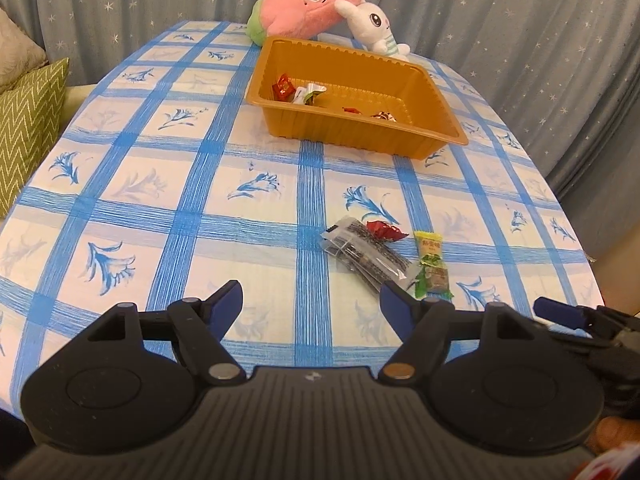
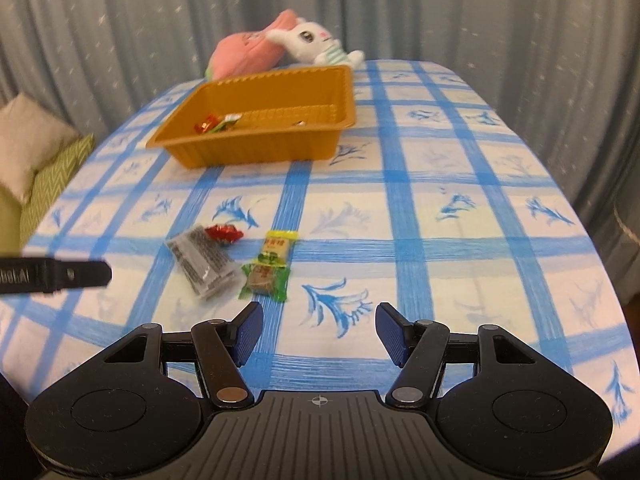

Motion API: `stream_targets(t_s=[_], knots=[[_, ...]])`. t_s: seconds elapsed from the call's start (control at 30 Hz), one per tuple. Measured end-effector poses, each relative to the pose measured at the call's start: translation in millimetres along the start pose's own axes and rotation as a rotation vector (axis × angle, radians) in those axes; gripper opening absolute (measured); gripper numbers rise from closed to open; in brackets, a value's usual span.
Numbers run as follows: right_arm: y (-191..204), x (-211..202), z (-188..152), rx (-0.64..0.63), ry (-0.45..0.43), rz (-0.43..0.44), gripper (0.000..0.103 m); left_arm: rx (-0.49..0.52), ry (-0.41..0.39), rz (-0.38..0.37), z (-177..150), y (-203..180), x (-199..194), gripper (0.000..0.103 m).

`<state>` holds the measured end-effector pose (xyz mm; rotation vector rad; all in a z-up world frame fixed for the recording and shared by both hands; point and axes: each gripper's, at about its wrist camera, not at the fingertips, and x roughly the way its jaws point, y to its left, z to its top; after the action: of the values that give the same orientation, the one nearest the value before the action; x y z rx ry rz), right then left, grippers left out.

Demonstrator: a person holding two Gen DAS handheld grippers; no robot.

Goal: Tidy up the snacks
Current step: 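Grasp the green-wrapped candy with the right tool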

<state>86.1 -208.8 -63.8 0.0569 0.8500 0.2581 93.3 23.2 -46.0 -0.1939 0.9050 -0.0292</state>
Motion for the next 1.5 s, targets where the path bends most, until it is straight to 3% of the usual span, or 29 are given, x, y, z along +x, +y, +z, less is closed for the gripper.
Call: stream_targets(t_s=[0.5, 0.77, 0.93, 1.07, 1.27, 1.5], knots=[[25, 74, 3, -0.283, 0.011, 0.031, 0.061, -0.029, 0.034, -0.009, 13, 11, 37, 0.073], [36, 85, 12, -0.347, -0.001, 0.084, 0.039, -0.030, 0.048, -0.009, 12, 13, 45, 0.073], [39, 83, 12, -0.341, 0.028, 0.110, 0.019, -0.026, 0.047, -0.009, 12, 13, 44, 0.073], [41, 74, 5, -0.319, 0.048, 0.129, 0.019, -0.019, 0.044, -0.008, 11, 13, 44, 0.073], [40, 70, 7, -0.369, -0.014, 0.099, 0.020, -0.021, 0.047, -0.009, 10, 12, 43, 0.073], [49, 91, 13, -0.544, -0.019, 0.093, 0.023, -0.023, 0.055, -0.011, 9, 13, 47, 0.073]])
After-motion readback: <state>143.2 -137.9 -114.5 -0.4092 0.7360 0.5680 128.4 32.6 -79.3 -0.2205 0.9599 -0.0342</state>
